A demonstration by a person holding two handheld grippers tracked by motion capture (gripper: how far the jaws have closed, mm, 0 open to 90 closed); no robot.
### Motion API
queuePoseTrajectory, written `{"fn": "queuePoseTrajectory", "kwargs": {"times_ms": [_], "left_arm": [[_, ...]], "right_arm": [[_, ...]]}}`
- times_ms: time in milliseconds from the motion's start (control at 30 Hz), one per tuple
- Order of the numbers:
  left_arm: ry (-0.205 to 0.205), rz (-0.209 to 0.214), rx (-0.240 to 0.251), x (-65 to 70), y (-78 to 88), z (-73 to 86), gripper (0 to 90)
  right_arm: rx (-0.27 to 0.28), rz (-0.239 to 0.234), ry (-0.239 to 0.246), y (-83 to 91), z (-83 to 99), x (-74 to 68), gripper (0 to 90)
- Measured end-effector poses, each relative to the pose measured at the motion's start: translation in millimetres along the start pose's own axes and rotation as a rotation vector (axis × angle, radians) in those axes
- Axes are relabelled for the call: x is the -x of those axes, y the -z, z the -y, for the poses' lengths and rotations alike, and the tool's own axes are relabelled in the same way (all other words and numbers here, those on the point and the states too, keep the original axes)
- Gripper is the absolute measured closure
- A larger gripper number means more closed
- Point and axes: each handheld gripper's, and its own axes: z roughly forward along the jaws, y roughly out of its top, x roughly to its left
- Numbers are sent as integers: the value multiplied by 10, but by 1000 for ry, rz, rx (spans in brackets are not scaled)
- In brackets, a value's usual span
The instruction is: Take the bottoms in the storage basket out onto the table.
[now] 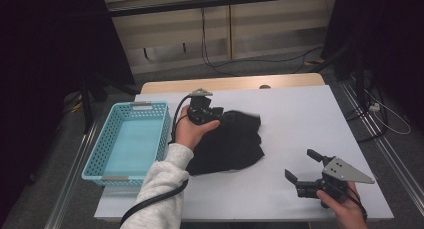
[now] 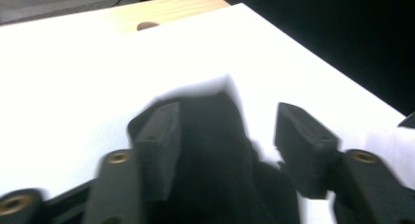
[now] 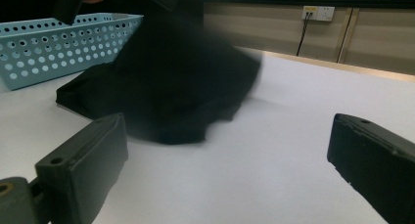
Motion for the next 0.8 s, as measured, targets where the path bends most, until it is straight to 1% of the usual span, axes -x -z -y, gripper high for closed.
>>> {"fn": "queuePoseTrajectory", "kwargs": {"times_ms": [33, 100, 167, 200, 233, 267, 300, 333, 367, 433, 533, 567, 600, 633, 700, 733, 767, 800], "left_arm": [[-7, -5, -7, -13, 1, 41, 336], [-7, -7, -9, -44, 12, 114, 297], [-3, -8, -5, -54, 20, 143, 246], [-5, -10, -1, -64, 29, 170, 230], [-8, -12, -9, -67, 40, 194, 230], [-23, -21, -2, -56, 64, 237, 209], [-30, -31, -1, -50, 79, 256, 197], [-30, -31, -1, -50, 79, 256, 185], [-35, -37, 3, -48, 89, 274, 175], [-53, -47, -13, -46, 118, 338, 170], [-51, -51, -25, -46, 128, 405, 149], [-51, -51, -25, -46, 128, 405, 144], [-62, -55, -30, -45, 135, 443, 140], [-64, -60, -35, -43, 136, 459, 136], [-60, -63, -34, -38, 135, 476, 129], [-71, -65, -44, -27, 133, 509, 128], [-71, -65, -44, -27, 133, 509, 128], [-80, -65, -42, -19, 133, 528, 128]], "right_arm": [[-2, 1, 4, -2, -1, -2, 6], [-3, 0, 5, -9, -8, -7, 6], [-5, -2, 20, -18, -14, -10, 6], [-9, -1, 23, -23, -17, -14, 6], [-9, -1, 23, -23, -17, -14, 6], [-15, -2, 30, -39, -22, -25, 6], [-18, -2, 34, -44, -24, -27, 6], [-23, -2, 36, -52, -25, -30, 6], [-25, 2, 40, -59, -26, -32, 6], [-31, -2, 41, -72, -30, -30, 6], [-30, 1, 44, -85, -45, -25, 6], [-31, 2, 41, -92, -48, -26, 6], [-30, 3, 41, -97, -50, -25, 6], [-31, 4, 40, -102, -51, -24, 6], [-33, 4, 43, -109, -51, -23, 6], [-35, 4, 41, -113, -51, -23, 6], [-37, 6, 43, -117, -50, -23, 6], [-35, 7, 43, -117, -51, -24, 6]]}}
